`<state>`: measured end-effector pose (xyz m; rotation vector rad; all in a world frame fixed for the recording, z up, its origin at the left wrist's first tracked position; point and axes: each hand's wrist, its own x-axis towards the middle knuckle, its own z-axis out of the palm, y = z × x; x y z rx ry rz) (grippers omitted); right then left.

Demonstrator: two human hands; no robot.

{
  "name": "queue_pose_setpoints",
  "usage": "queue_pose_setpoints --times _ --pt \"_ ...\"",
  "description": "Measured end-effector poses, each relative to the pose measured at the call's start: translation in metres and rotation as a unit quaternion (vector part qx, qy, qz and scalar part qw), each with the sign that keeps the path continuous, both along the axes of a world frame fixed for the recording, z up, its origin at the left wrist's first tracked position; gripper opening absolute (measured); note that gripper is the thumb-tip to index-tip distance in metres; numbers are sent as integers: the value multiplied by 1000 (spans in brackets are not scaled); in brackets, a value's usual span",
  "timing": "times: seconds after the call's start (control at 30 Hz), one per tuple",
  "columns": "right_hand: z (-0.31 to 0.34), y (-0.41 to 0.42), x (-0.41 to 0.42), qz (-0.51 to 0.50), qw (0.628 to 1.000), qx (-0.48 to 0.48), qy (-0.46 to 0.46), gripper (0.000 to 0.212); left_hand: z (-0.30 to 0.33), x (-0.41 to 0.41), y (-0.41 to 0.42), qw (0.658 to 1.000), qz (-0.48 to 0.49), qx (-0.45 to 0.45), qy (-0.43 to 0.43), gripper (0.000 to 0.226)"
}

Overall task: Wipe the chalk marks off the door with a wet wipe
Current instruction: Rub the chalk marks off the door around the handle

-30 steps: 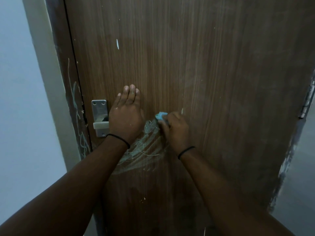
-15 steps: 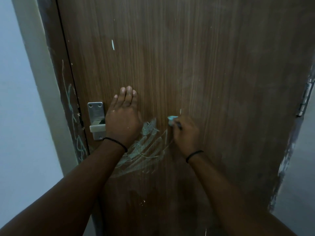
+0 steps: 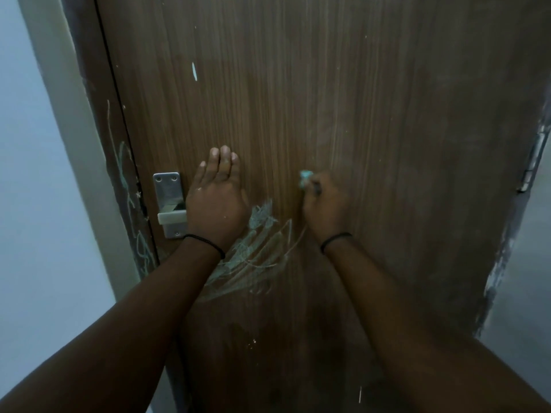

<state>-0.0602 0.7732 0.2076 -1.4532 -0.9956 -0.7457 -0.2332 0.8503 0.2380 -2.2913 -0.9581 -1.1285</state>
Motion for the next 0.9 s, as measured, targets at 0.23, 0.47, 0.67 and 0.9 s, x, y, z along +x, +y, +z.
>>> queue_pose_setpoints --times 0.23,0.47,0.67,0.9 --pt "-42 -3 -15 57 992 -54 -96 8 8 -28 7 999 -20 18 46 53" --pt "-30 18 -50 80 982 -85 -146 12 11 -28 6 998 -25 9 51 52" --pt "-18 16 -35 60 995 -45 -67 12 7 -37 15 999 -29 12 31 58" --pt "-44 14 -45 109 966 -99 -211 10 -6 -34 15 998 -28 28 -49 55"
